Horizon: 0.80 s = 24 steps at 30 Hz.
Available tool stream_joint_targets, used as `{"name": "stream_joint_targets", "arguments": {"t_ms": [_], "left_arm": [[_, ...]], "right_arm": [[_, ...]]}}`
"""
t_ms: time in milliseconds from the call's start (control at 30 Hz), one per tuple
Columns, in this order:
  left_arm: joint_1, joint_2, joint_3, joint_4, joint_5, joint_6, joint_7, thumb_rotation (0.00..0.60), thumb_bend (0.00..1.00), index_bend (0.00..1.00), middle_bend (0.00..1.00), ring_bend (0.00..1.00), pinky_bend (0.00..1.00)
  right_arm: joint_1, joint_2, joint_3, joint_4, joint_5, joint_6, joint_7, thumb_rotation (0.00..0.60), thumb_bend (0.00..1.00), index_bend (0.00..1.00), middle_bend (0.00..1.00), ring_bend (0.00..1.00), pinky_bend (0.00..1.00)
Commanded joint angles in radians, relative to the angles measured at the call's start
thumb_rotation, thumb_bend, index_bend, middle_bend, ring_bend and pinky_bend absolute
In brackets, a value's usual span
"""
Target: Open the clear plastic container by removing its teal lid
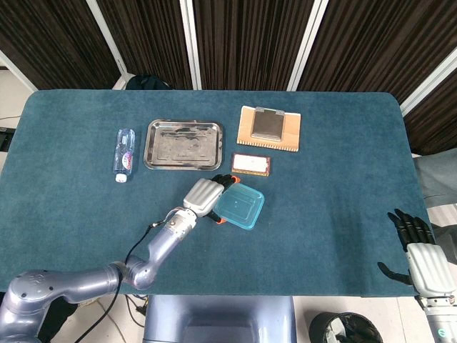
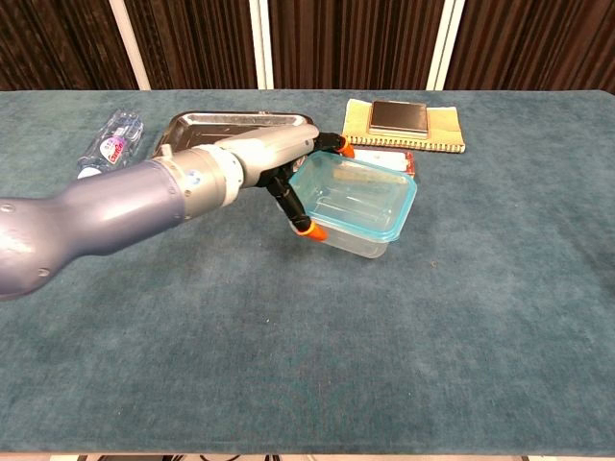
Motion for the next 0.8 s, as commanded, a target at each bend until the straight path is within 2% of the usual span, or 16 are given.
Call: {"name": "stream_joint_targets", "arguments": {"t_ms": [33, 300, 433, 667, 800], "left_arm": [[0.010, 0.026, 0.017, -0.025, 0.029, -0.002, -0.030, 0.600, 0.16, 0.24, 0.42, 0.33, 0.46], [0.008, 0.055, 0.036, -0.070, 0.064, -0.018, -0.074, 0.600, 0.16, 0.25, 0.42, 0.33, 0.46], [0.003, 0.058, 0.038, -0.090, 0.067, -0.018, -0.076, 0.600, 0.16, 0.25, 0.42, 0.33, 0.46], [0.003, 0.039, 0.047, -0.102, 0.048, -0.005, -0.059, 0.600, 0.16, 0.25, 0.42, 0.33, 0.46], [-0.002, 0.014, 0.057, -0.092, 0.036, -0.003, -0.041, 0.600, 0.16, 0.25, 0.42, 0.33, 0.46]], "right_arm": [[0.010, -0.004, -0.006, -0.025, -0.020, -0.007, -0.014, 0.600, 0.28, 0.00, 0.00, 0.00, 0.00], [0.051, -0.053, -0.013, -0.117, -0.054, -0.058, -0.095, 0.600, 0.28, 0.00, 0.00, 0.00, 0.00], [0.086, -0.120, -0.015, -0.158, -0.065, -0.111, -0.171, 0.600, 0.28, 0.00, 0.00, 0.00, 0.00], [0.115, -0.269, 0.007, -0.172, 0.004, -0.156, -0.294, 0.600, 0.28, 0.00, 0.00, 0.00, 0.00], [0.123, -0.324, 0.020, -0.164, 0.045, -0.163, -0.341, 0.600, 0.28, 0.00, 0.00, 0.00, 0.00]]}}
